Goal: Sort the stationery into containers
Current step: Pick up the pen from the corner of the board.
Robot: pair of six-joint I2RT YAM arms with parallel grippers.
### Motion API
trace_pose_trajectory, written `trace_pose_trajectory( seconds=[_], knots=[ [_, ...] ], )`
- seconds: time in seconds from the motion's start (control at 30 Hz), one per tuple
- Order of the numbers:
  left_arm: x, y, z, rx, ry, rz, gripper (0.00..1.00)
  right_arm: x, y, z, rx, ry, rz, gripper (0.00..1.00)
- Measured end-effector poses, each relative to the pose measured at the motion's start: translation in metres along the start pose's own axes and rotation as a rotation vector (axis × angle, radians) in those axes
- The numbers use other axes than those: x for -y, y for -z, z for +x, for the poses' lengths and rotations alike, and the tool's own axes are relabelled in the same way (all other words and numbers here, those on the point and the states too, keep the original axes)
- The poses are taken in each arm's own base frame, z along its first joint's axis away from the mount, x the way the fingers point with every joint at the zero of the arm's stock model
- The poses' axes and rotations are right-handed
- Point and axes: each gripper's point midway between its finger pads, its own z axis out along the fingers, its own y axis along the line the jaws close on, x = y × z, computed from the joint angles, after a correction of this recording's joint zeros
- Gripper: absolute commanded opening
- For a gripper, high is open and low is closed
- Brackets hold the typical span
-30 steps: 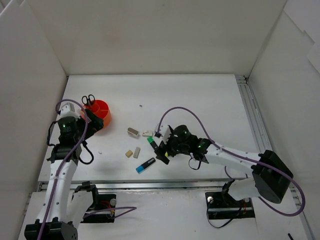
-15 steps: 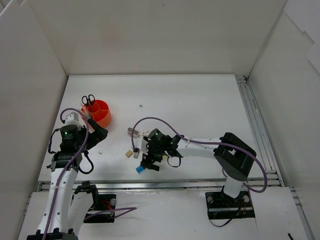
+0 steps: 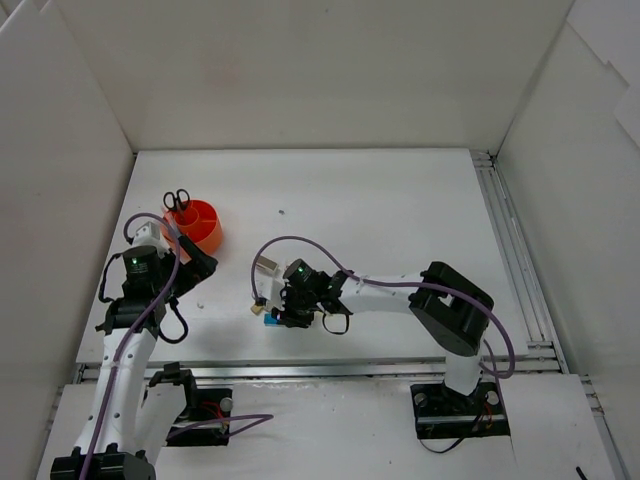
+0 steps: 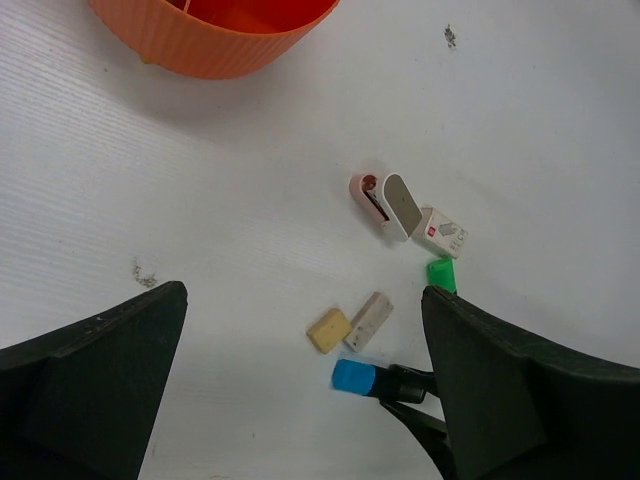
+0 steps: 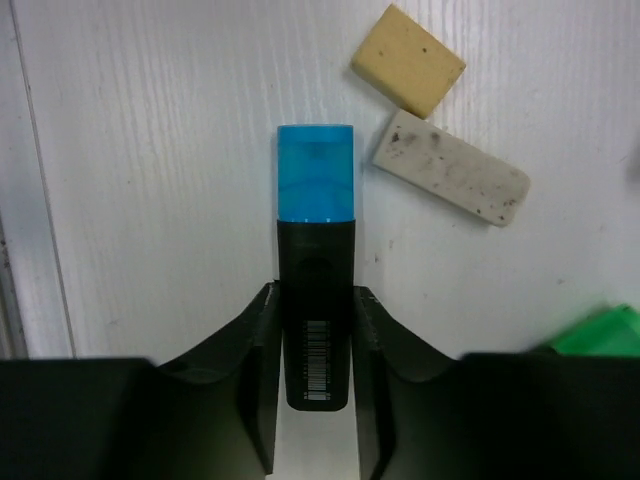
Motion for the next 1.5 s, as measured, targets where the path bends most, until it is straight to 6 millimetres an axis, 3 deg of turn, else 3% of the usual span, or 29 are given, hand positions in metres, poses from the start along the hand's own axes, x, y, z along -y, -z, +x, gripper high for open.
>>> trace_pose_trajectory(
  seconds=[0.23,0.5,0.7,1.0,1.17,1.4,1.5],
  knots=[
    [0.01,0.001,0.001,-0.012,-0.022,0.057,0.99,-0.002,0.0,0.0,0.036,-0.001,0.021,0.0],
    [0.044,0.006,0.005,-0.041,-0.077,0.243,1.0,-0.015,0.027,0.008,0.101,-0.044,0.062,0.0],
    [0.065,0.001,0.029,-0.106,-0.108,0.391,1.0,0.011,0.062,-0.054,0.352,-0.089,0.224,0.0],
    [0.114,0.002,0.041,-0.128,-0.185,0.581,0.94,0.046,0.088,-0.103,0.535,-0.209,0.386,0.0],
    [0.127,-0.002,0.041,-0.119,-0.195,0.617,0.78,0.057,0.1,-0.119,0.611,-0.264,0.435,0.0],
    [0.138,-0.01,0.045,-0.126,-0.191,0.638,0.22,0.06,0.105,-0.128,0.662,-0.317,0.439,0.0],
    [0.147,-0.006,0.046,-0.118,-0.198,0.675,0.1,0.06,0.105,-0.127,0.66,-0.328,0.44,0.0]
  ],
)
